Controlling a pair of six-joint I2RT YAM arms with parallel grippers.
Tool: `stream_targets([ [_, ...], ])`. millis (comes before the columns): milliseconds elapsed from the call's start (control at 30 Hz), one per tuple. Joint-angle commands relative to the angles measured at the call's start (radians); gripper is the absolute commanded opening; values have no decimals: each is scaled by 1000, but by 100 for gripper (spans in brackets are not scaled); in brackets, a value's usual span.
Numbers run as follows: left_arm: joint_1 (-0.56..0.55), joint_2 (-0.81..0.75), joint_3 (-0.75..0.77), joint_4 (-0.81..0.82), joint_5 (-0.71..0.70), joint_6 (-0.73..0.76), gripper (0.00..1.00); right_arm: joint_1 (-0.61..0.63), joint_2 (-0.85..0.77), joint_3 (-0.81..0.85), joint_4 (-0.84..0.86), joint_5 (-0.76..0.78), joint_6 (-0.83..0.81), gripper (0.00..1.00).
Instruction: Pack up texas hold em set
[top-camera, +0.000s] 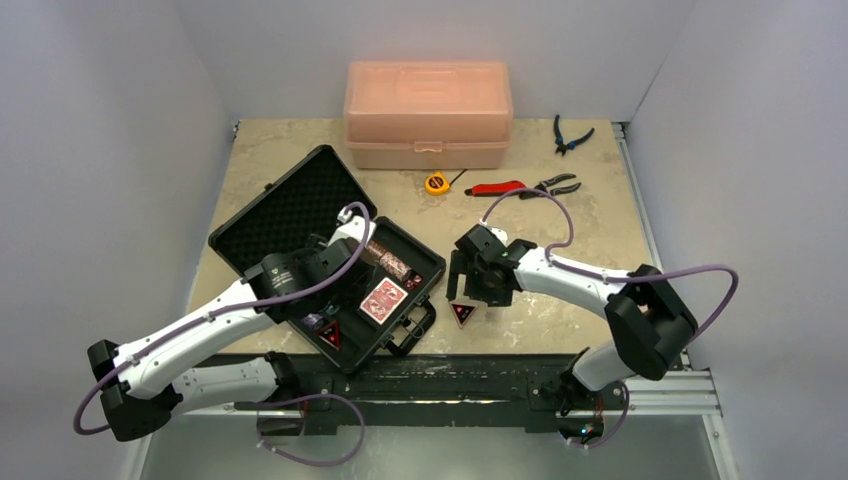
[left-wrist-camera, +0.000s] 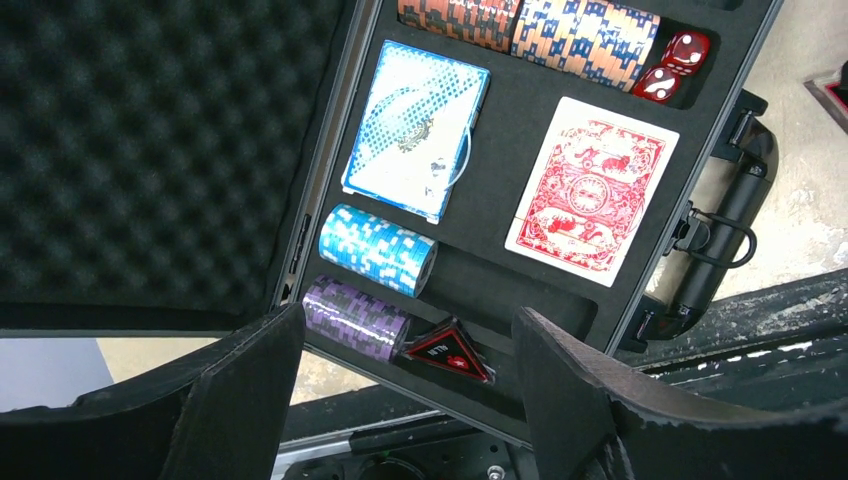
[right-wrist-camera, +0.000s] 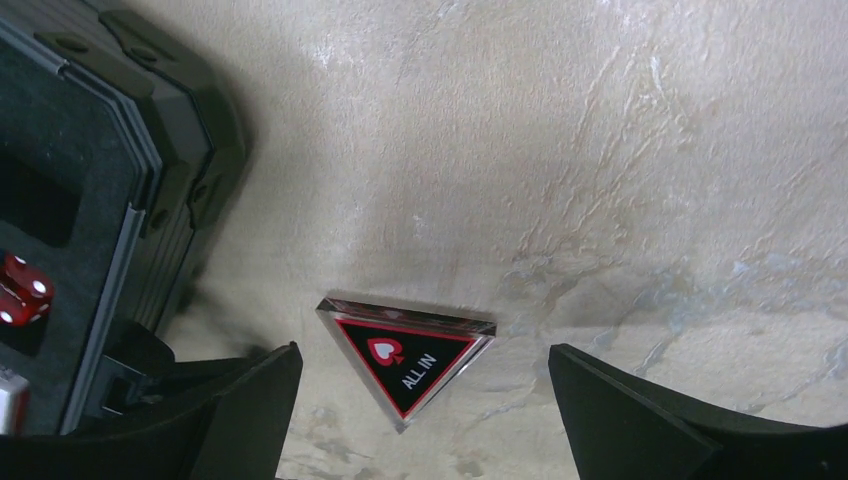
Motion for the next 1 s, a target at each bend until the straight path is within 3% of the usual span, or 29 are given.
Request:
stream_targets([
  [0, 2, -39, -5, 13, -14, 17, 75, 34, 31, 65, -66, 62, 198, 99],
  [600, -4, -99, -16, 16, -1, 14, 74, 84, 163, 146, -145, 134, 302, 99],
  [967, -8, -107, -17, 14, -4, 13, 74, 89, 214, 167, -158, 162, 297, 92],
])
